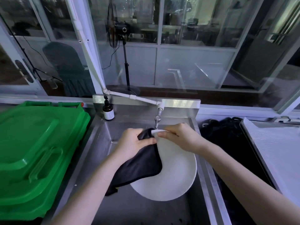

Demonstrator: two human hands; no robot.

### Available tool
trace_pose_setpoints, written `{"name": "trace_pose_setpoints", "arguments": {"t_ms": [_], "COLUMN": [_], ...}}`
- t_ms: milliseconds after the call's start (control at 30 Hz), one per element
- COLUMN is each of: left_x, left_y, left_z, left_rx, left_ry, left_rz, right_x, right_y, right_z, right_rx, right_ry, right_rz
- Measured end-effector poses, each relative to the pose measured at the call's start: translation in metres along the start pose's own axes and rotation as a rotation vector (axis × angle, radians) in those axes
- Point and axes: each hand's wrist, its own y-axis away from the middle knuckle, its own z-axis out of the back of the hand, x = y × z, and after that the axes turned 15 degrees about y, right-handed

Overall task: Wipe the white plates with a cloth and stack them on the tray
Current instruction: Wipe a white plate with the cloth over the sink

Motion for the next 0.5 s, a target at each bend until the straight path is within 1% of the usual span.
{"name": "trace_pose_setpoints", "arguments": {"t_ms": [67,100,133,200,233,267,300,333,367,433,500], "left_x": [0.003,0.006,0.008,0.009,0.008,0.007,0.007,0.007,0.004,0.001,-0.005], "left_y": [0.001,0.003,0.004,0.011,0.015,0.016,0.016,0.015,0.014,0.012,0.006], "left_z": [0.006,0.01,0.013,0.01,0.004,0.001,0.0,0.003,0.007,0.018,0.026], "left_rx": [-0.054,-0.136,-0.257,-0.508,-0.61,-0.684,-0.72,-0.722,-0.709,-0.659,-0.548], "left_ry": [0.005,0.008,0.053,0.243,0.316,0.362,0.393,0.411,0.408,0.363,0.181], "left_rz": [0.042,0.072,0.111,0.211,0.247,0.26,0.265,0.27,0.272,0.22,0.109], "right_x": [-0.003,-0.006,-0.007,-0.003,0.004,0.011,0.015,0.015,0.012,0.003,-0.001], "right_y": [0.005,0.008,0.01,0.015,0.017,0.018,0.02,0.021,0.024,0.028,0.026], "right_z": [-0.003,-0.004,-0.006,-0.016,-0.026,-0.036,-0.045,-0.051,-0.052,-0.032,0.0], "right_rx": [-0.114,-0.182,-0.265,-0.491,-0.604,-0.675,-0.693,-0.653,-0.578,-0.425,-0.304], "right_ry": [0.009,-0.023,-0.096,-0.368,-0.512,-0.636,-0.726,-0.78,-0.8,-0.751,-0.64], "right_rz": [-0.042,-0.112,-0.205,-0.403,-0.504,-0.599,-0.66,-0.678,-0.651,-0.509,-0.342]}}
